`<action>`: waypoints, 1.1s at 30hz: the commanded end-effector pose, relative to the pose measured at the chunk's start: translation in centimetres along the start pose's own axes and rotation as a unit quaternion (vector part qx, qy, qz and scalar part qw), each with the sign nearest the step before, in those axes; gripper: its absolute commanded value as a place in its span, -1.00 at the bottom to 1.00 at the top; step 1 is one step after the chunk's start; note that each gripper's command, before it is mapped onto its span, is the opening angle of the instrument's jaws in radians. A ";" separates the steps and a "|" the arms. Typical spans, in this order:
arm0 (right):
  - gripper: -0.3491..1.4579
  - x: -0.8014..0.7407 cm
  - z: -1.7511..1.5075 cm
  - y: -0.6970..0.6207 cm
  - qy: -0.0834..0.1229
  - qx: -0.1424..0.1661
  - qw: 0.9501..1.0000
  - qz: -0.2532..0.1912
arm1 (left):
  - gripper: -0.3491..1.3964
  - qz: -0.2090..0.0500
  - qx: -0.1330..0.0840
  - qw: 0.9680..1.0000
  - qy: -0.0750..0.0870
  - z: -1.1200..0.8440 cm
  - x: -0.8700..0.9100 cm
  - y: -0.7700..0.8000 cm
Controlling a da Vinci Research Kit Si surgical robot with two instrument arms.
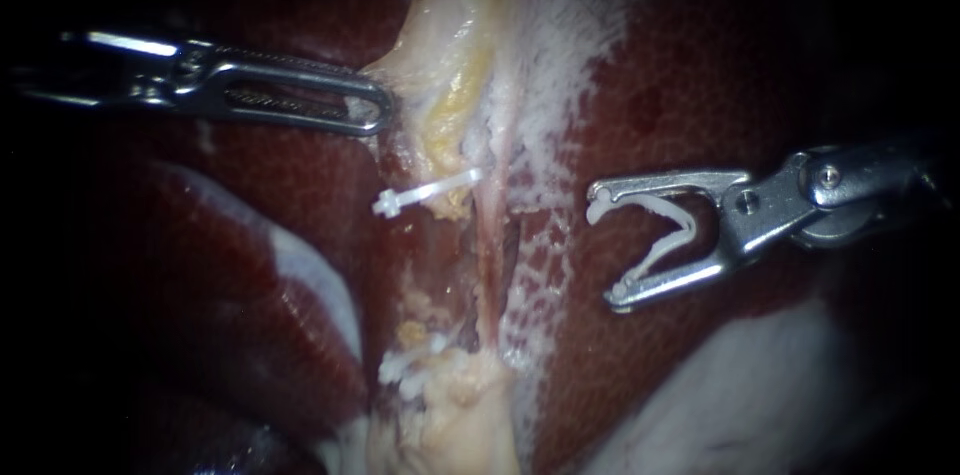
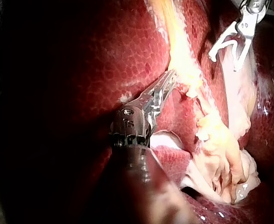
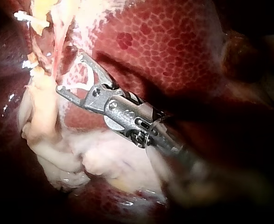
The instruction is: Clipping first clip right tube
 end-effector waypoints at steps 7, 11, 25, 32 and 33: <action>0.05 -0.03 0.04 -0.02 0.000 -0.001 1.000 0.005 | -0.90 0.000 0.000 1.000 0.000 0.00 0.00 -0.02; 0.05 -0.13 0.18 -0.07 -0.002 -0.004 1.000 0.010 | -0.90 0.000 0.001 1.000 0.000 -0.04 -0.01 -0.01; 0.05 -0.40 0.87 -0.14 -0.006 0.011 1.000 0.026 | -0.90 -0.011 -0.013 1.000 -0.004 -0.59 -0.32 0.12; 0.05 -0.41 1.10 -0.08 -0.007 0.019 0.999 0.032 | -0.90 -0.011 -0.015 1.000 -0.004 -0.62 -0.33 0.11; 0.05 -0.40 1.14 -0.07 -0.007 0.021 0.999 0.032 | -0.90 -0.011 -0.015 1.000 -0.004 -0.63 -0.33 0.11</action>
